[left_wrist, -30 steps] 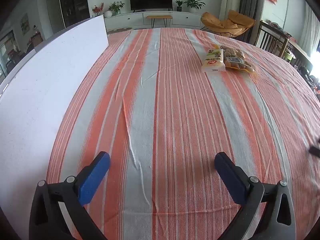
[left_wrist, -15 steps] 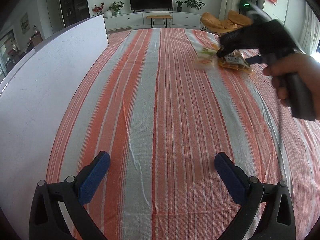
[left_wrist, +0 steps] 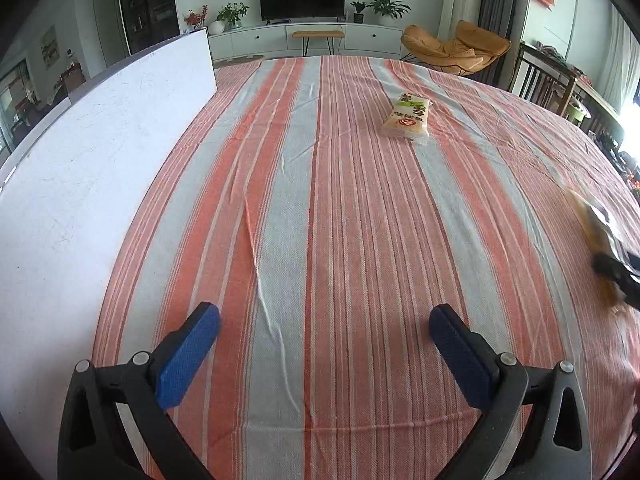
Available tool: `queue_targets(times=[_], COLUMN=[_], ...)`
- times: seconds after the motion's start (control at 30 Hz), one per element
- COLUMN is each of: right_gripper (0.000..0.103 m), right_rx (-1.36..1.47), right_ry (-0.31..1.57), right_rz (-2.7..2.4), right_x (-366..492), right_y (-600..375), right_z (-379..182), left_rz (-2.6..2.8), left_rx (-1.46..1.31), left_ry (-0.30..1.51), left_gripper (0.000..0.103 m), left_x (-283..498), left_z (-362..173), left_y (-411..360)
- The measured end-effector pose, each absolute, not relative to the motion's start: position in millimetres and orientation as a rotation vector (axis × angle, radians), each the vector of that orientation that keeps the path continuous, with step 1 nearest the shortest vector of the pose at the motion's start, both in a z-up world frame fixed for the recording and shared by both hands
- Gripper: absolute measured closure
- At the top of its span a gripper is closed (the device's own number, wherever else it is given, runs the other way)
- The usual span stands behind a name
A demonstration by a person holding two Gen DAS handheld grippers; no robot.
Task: Organize snacks
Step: 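Drag the peanut bag with the right tool and set it down nearer, then drag the white-green packet with the left tool and set it down nearer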
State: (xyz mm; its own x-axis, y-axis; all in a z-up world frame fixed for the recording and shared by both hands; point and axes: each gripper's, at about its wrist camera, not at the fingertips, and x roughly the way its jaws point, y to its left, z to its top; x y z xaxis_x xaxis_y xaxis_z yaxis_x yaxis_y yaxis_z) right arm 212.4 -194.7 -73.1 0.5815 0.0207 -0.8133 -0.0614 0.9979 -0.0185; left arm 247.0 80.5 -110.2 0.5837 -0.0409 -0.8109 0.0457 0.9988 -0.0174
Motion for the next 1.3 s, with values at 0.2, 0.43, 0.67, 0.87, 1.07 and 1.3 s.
queue_targets(times=[0.2, 0.43, 0.67, 0.87, 1.07, 1.3], right_gripper=[0.0, 0.0, 0.0, 0.0, 0.0, 0.0], right_rx=[0.004, 0.017, 0.017, 0.017, 0.017, 0.017], right_ry=[0.956, 0.952, 0.952, 0.951, 0.951, 0.951], right_rz=[-0.102, -0.1, -0.1, -0.1, -0.1, -0.1], right_x=[210.2, 203.2, 203.3, 203.2, 203.3, 203.2], right_y=[-224.4, -230.5, -229.8, -228.8, -228.3, -228.3], right_z=[-71.5, -68.0, -67.0, -68.2, -68.6, -68.7], left_rz=[-0.05, -0.05, -0.05, -0.05, -0.05, -0.049], left_rx=[0.006, 0.006, 0.006, 0.006, 0.006, 0.007], left_ry=[0.946, 0.946, 0.946, 0.946, 0.946, 0.946], left_gripper=[0.0, 0.0, 0.0, 0.0, 0.0, 0.0], left_x=[246.8, 246.2, 246.2, 246.2, 246.2, 246.3], left_z=[-110.6, -110.6, -110.5, -110.5, -110.6, -110.7], left_y=[80.5, 80.2, 80.1, 80.1, 80.0, 79.8])
